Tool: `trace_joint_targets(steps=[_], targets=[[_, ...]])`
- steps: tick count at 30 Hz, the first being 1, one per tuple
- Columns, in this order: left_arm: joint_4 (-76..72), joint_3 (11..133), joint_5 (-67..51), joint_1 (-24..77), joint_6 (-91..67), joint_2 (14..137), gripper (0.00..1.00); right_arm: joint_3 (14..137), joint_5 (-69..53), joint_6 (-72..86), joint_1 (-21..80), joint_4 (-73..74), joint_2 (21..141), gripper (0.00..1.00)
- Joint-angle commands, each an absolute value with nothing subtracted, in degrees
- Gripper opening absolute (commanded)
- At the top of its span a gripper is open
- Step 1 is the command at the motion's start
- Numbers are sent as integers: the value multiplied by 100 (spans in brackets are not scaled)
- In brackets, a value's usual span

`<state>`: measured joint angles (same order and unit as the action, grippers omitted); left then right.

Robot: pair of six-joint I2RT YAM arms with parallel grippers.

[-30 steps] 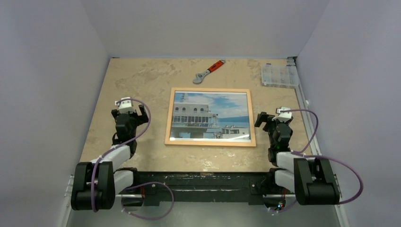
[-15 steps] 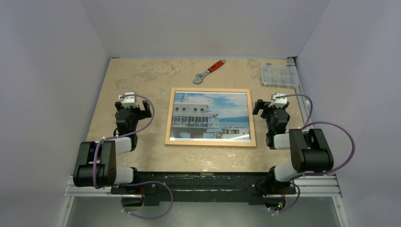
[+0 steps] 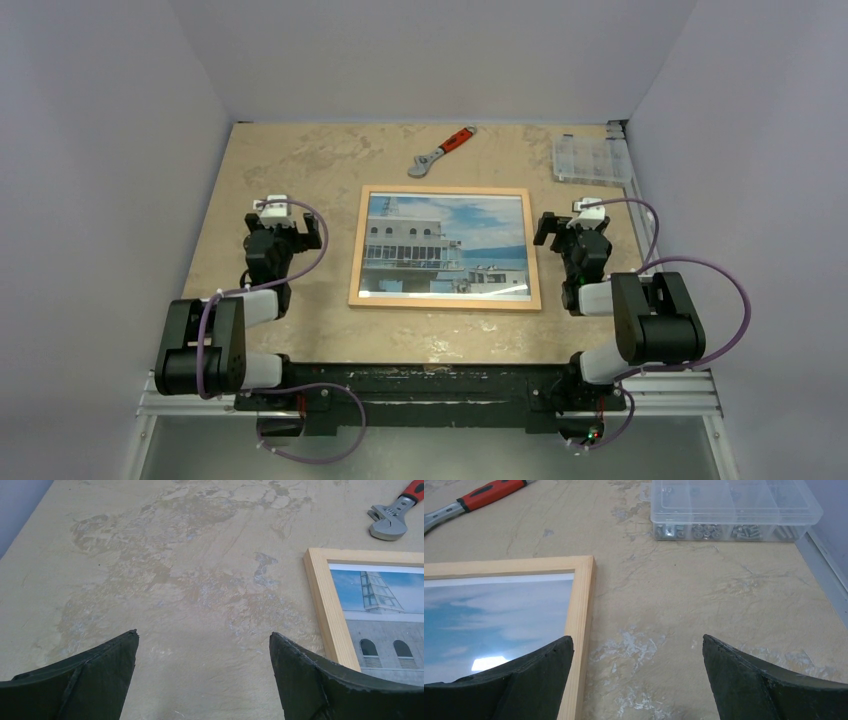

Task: Put the photo into the frame
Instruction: Reset both arms

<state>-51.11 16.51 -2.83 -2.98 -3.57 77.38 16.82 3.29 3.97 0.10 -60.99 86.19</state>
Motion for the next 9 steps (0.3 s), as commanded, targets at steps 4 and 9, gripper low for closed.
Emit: trace_joint_targets(steps=[4,9], targets=[[-5208,1823,-466,-296,-272,7747,100,1758,282,290,34,-6275,8587,99],[-5040,1894,-268,-158,-177,7736,100,1758,281,292,29,-6275,8589,99]])
